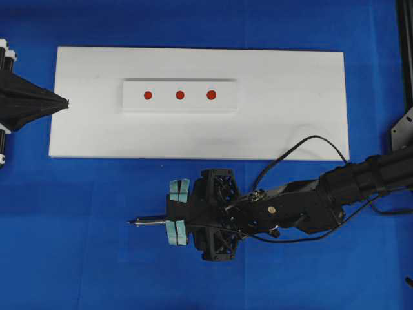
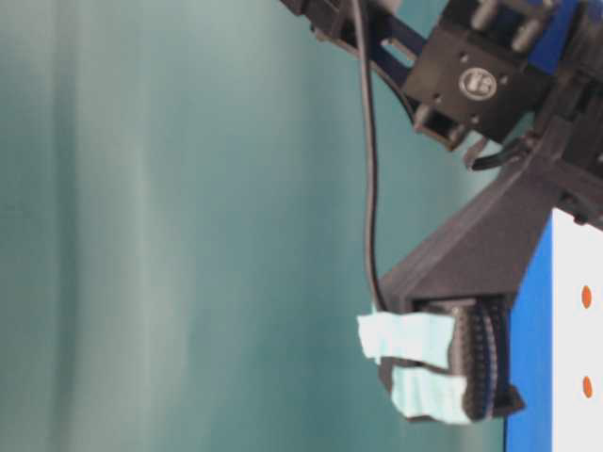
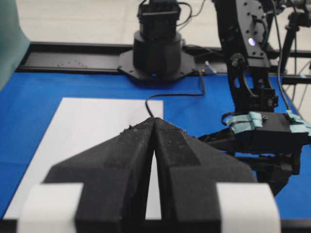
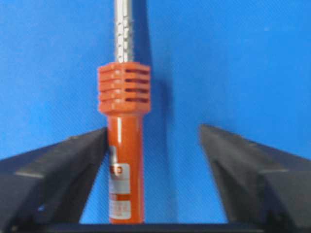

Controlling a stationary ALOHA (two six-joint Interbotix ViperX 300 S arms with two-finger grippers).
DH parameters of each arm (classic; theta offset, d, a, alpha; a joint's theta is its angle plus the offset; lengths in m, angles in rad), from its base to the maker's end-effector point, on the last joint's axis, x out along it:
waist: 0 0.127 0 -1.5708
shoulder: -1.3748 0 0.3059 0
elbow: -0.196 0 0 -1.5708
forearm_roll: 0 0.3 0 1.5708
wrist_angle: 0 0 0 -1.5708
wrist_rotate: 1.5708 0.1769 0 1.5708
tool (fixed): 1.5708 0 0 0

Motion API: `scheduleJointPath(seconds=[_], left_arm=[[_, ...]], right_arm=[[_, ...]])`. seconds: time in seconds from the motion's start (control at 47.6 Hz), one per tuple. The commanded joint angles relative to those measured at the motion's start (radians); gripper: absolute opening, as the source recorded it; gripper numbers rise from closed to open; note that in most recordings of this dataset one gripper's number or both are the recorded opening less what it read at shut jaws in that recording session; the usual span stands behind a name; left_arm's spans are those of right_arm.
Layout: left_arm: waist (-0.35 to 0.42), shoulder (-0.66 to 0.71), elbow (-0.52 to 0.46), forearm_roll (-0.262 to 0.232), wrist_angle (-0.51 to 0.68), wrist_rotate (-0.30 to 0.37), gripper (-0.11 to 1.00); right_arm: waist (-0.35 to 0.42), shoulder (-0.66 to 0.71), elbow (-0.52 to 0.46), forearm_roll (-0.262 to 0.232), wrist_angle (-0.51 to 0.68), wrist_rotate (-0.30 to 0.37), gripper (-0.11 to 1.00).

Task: Touch the tip of the soldering iron to the mark.
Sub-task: 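Lower the iron back onto the blue table below the board, then open the right gripper and release the soldering iron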

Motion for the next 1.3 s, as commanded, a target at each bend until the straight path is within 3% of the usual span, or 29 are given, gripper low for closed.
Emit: scheduleJointPath(seconds=[0.0,0.357,0.862,1.114,1.283], left_arm=[[0.0,0.005,-0.009,0.0,-0.008,-0.002,0.0],[0.0,0.003,-0.009,0.0,-0.008,-0.002,0.0],[-0.002,0.003,-0.009,0.002,-0.006,-0.002,0.0],[0.0,0.003,-0.009,0.0,-0.008,-0.002,0.0],[-0.002,0.003,-0.009,0.0,-0.006,-0.011,0.0]], right_arm=[[0.008,-0.011,-0.014,0.003,0.003,0.003,0.9],[0.009,-0.043,-0.017,0.003,0.031,-0.002,0.95],[0.043,-0.337,-0.017,-0.002,0.296,-0.012,0.95],[0.048,-0.35,-0.018,-0.002,0.327,-0.014,0.95],[0.014,-0.36,-0.015,-0.028,0.333,-0.028,0.95]])
